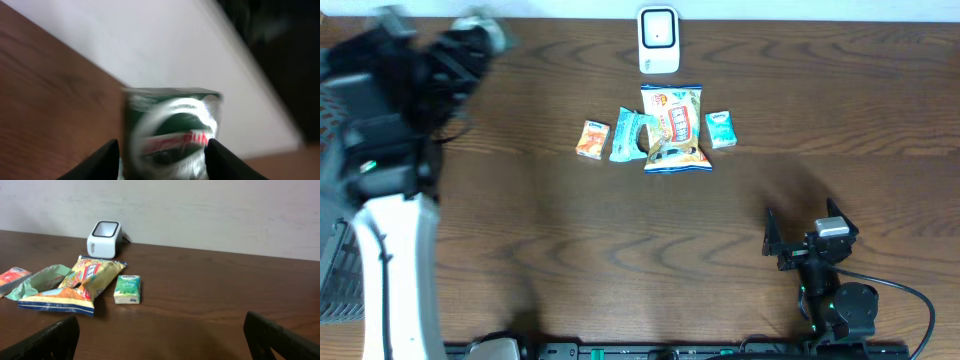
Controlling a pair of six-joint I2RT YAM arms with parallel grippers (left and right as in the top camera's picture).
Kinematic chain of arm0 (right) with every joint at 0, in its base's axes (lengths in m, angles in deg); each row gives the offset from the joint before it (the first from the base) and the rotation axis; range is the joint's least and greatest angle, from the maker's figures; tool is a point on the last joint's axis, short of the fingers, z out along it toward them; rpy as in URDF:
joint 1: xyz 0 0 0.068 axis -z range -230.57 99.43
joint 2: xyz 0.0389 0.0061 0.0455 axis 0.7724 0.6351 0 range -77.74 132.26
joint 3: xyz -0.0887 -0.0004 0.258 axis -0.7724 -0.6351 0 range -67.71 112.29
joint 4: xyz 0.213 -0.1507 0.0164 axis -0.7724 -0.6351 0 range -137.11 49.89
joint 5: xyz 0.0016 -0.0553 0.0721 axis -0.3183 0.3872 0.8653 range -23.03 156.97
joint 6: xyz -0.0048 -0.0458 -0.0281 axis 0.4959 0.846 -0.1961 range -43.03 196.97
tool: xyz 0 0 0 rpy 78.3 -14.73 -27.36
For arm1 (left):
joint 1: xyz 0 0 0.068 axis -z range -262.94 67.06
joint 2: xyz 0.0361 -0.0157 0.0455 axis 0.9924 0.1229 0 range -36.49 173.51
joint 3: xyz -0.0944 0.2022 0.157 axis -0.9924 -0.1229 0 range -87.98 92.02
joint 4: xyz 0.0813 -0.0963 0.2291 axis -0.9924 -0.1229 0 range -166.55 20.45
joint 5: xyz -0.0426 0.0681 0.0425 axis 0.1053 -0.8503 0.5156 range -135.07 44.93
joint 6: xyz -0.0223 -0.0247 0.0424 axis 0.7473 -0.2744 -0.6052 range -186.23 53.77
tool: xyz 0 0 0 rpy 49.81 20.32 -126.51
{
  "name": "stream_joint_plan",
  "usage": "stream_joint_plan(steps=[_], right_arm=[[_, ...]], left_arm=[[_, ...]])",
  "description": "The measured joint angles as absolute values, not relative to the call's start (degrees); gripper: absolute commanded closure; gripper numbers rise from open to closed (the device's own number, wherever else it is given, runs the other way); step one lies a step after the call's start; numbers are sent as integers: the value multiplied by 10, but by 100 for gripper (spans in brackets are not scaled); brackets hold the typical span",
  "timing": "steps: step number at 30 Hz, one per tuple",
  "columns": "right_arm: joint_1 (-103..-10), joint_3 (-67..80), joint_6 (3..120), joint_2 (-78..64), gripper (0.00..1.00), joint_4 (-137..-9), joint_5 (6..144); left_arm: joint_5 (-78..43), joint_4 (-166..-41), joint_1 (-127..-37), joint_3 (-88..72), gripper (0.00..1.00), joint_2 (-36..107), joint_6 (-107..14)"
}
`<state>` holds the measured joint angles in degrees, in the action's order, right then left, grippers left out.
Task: Scan the item barcode
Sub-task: 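Place the Zam-Buk tin on the table near the scanner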
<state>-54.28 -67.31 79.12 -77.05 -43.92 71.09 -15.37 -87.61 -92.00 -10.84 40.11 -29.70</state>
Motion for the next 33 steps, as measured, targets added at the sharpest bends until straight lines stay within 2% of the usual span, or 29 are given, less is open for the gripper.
stream_joint_plan(steps=[9,17,24,28,30,33], right_arm=[[-543,-673,791,-771,1,-439,711],[-543,-673,791,-771,1,-439,711],[-543,-673,791,-771,1,-439,711],[-543,-673,791,-771,1,-439,711],[-543,-673,791,-771,1,-439,711],[-543,-673,791,-771,1,-439,711]], left_arm=[[-284,-939,-799,-108,53,548,-427],[-352,-947,-789,-108,53,645,-455],[-395,-952,-789,-108,53,648,-480],[-419,-991,-789,-108,36,623,-497],[-427,-1028,-789,-108,24,593,-502],[-434,-1096,-789,-107,13,536,-506]])
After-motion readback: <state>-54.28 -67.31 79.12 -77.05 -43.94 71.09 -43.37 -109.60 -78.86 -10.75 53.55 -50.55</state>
